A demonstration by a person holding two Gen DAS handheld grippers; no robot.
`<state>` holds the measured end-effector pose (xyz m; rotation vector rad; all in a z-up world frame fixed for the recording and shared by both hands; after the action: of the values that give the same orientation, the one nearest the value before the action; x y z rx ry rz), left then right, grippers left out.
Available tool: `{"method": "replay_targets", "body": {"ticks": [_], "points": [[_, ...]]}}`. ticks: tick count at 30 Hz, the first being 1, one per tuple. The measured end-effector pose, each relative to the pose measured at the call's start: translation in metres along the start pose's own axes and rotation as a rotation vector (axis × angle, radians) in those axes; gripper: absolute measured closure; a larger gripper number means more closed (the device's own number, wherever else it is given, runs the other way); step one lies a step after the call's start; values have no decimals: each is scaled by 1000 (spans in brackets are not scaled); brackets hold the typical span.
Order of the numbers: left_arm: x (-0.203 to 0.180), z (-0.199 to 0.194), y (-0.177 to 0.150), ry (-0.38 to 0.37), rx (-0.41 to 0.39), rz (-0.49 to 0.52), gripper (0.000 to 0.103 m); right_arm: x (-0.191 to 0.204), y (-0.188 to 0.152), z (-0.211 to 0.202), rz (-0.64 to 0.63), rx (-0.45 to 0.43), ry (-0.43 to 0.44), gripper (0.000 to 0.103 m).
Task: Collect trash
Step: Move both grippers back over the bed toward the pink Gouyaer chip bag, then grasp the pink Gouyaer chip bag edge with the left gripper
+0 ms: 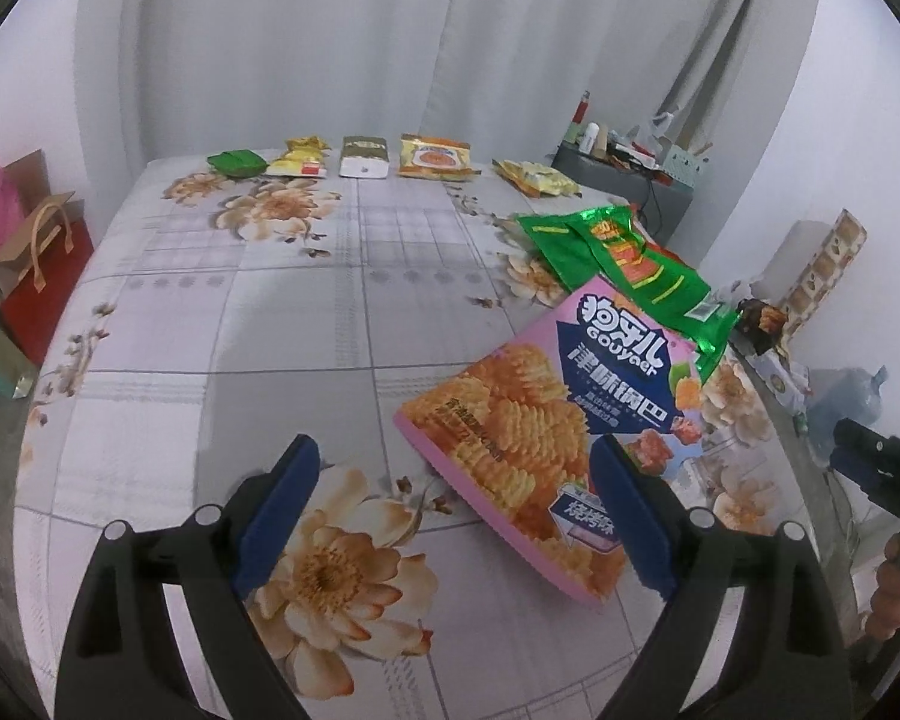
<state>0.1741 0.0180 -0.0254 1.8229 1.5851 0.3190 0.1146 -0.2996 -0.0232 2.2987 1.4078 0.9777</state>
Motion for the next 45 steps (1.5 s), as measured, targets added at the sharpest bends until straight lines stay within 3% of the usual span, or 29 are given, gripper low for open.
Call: {"method": "replay_targets", "body": {"ticks": [7, 13, 19, 23, 25, 31, 34, 37, 39, 43, 45], "points": [[5, 19, -1, -1, 23, -10, 14, 14, -2, 32, 54, 115, 155, 45], [6, 27, 22, 3, -33, -8, 14, 38, 1, 63, 33, 173, 168, 56], [5, 59, 30, 61, -5, -4, 16, 50, 4, 102, 38, 216, 156, 65], [1, 70, 19, 10, 31, 5, 31, 58, 2, 114, 31, 238, 171, 89], [-2, 70, 9, -8, 50, 13, 33, 63, -1, 120, 14, 256, 177, 100], [-5, 53, -14, -46, 82, 56, 34, 64, -3, 118, -54, 264, 155, 103], [-5, 36, -27, -160, 142, 31, 34, 64, -7, 110, -131, 257, 112, 103], [1, 15, -33, -285, 154, -21, 34, 65, -13, 103, -229, 251, 74, 103], [8, 7, -30, -310, 135, -69, 34, 66, -18, 98, -298, 245, 53, 103], [16, 10, -23, -288, 122, -132, 35, 72, -27, 93, -398, 227, -6, 103], [15, 18, -20, -336, 155, -166, 35, 74, -29, 93, -420, 222, -22, 103]]}}
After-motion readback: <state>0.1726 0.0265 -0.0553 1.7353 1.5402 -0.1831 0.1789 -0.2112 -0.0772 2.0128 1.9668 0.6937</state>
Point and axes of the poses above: each gripper's, at about its wrist camera, not at the fingertips, and z roughly the way its jaws point, x to its left, y to its top, the point moved 3 cm from there along z, roughly the way its jaws point, and after that the axes turned 5 degrees about -z, right-handed, at the moved point
